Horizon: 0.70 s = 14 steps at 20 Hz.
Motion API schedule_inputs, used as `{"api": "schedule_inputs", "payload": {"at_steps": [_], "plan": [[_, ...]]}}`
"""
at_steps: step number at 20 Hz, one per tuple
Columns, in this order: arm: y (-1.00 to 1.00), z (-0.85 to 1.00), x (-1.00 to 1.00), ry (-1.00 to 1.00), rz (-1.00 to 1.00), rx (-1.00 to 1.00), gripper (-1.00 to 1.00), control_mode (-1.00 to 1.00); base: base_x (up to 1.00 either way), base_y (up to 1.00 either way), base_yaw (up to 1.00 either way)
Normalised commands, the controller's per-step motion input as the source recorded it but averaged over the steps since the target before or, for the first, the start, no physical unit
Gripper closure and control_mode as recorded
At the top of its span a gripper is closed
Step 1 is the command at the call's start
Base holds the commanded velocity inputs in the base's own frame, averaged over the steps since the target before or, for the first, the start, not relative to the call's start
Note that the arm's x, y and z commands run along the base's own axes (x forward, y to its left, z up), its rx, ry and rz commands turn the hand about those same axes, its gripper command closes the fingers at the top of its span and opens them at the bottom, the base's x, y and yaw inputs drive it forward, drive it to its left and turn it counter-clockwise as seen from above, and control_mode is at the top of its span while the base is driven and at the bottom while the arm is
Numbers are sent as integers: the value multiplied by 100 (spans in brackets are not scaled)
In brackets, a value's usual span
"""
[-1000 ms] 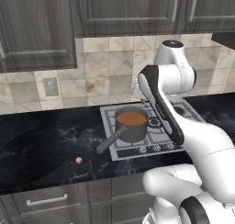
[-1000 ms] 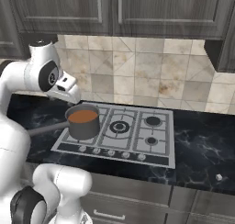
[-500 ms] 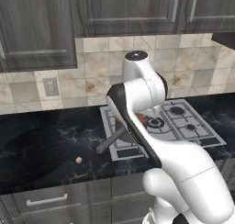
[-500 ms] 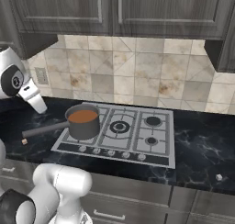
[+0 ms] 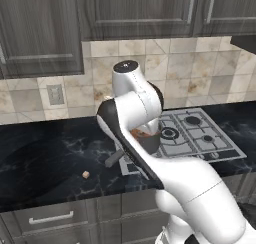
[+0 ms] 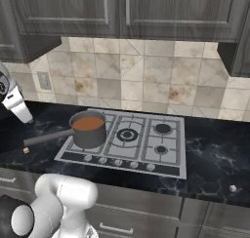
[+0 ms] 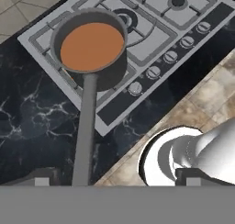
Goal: Pick up the sugar cube(s) and place them in the saucepan with hot chocolate.
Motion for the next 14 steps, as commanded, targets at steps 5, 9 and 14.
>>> {"api": "schedule_inputs", "payload": {"at_steps": [5,9,14], "plan": [[79,-31,-4,-22,-21,0,-100,-100,0,0,0],[79,-17,0,-20,-18,0,-100,-100,0,0,0],[80,-12,0,-8,-21,-1,-100,-100,0,0,0]]}}
